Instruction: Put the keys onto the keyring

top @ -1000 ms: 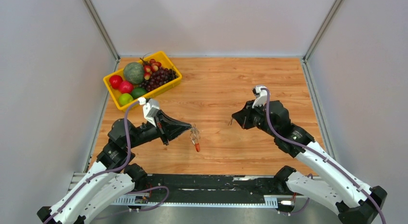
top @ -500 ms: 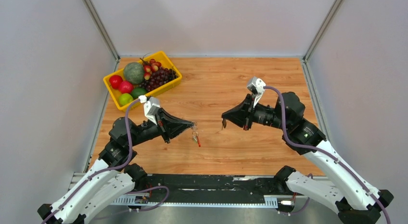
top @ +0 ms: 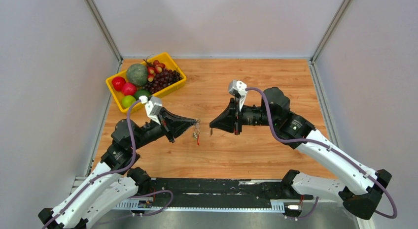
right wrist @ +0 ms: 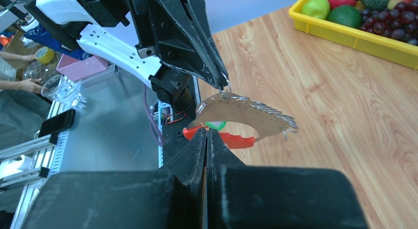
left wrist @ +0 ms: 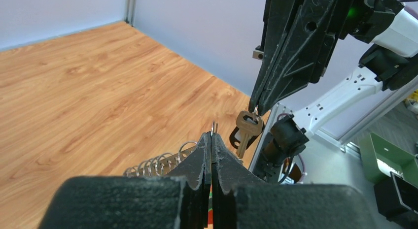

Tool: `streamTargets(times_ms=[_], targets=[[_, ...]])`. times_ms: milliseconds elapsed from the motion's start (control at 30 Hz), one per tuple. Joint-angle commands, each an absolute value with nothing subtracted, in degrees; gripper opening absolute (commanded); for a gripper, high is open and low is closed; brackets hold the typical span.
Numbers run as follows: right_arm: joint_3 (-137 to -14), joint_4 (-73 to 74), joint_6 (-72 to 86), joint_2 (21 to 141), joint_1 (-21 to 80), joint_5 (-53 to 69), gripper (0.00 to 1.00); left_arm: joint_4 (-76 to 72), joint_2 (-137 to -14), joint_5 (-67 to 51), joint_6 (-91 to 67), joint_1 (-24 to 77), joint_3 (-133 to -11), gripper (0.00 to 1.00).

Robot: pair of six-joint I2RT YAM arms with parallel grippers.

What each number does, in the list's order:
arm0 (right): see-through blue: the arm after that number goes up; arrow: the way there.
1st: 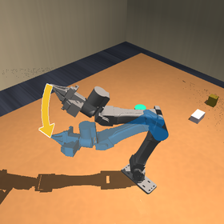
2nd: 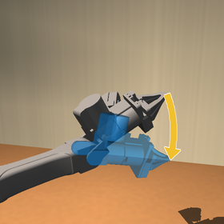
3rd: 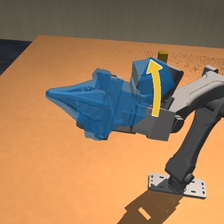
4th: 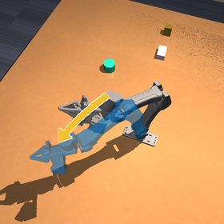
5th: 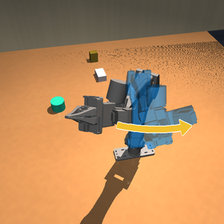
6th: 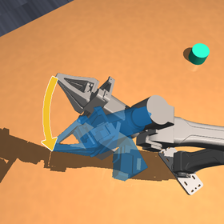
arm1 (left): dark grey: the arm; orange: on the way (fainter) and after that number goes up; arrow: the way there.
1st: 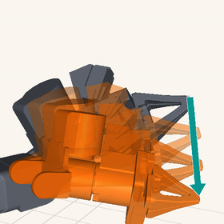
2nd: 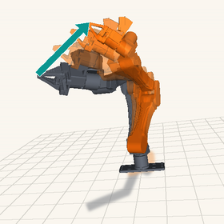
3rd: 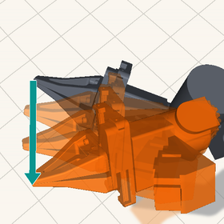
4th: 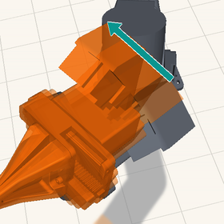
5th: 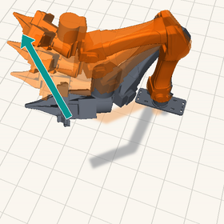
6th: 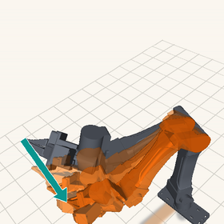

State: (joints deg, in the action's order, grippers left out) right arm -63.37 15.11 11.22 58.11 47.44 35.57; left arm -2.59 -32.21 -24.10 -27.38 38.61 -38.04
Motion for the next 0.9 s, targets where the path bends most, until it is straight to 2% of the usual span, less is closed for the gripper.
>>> streamTargets(times_ms=[0, 167, 500, 867], targets=[[-67.8, 12.1, 7.2, 59.6, 49.1, 34.6, 0.00, -8.9, -30.8, -25.8, -24.0, 38.7, -39.1, 0.00], [-68.8, 13.5, 4.5, 60.0, 49.4, 33.9, 0.00, -16.5, -26.5, -29.6, -21.8, 38.7, -34.1, 0.00], [-68.9, 17.0, 0.9, 58.2, 49.9, 37.5, 0.00, -24.4, -25.2, -44.3, -20.9, 38.8, -32.0, 0.00], [-67.0, 16.1, 1.9, 57.5, 51.9, 37.7, 0.00, -32.3, -21.3, -43.3, -16.2, 39.3, -25.8, 0.00]])
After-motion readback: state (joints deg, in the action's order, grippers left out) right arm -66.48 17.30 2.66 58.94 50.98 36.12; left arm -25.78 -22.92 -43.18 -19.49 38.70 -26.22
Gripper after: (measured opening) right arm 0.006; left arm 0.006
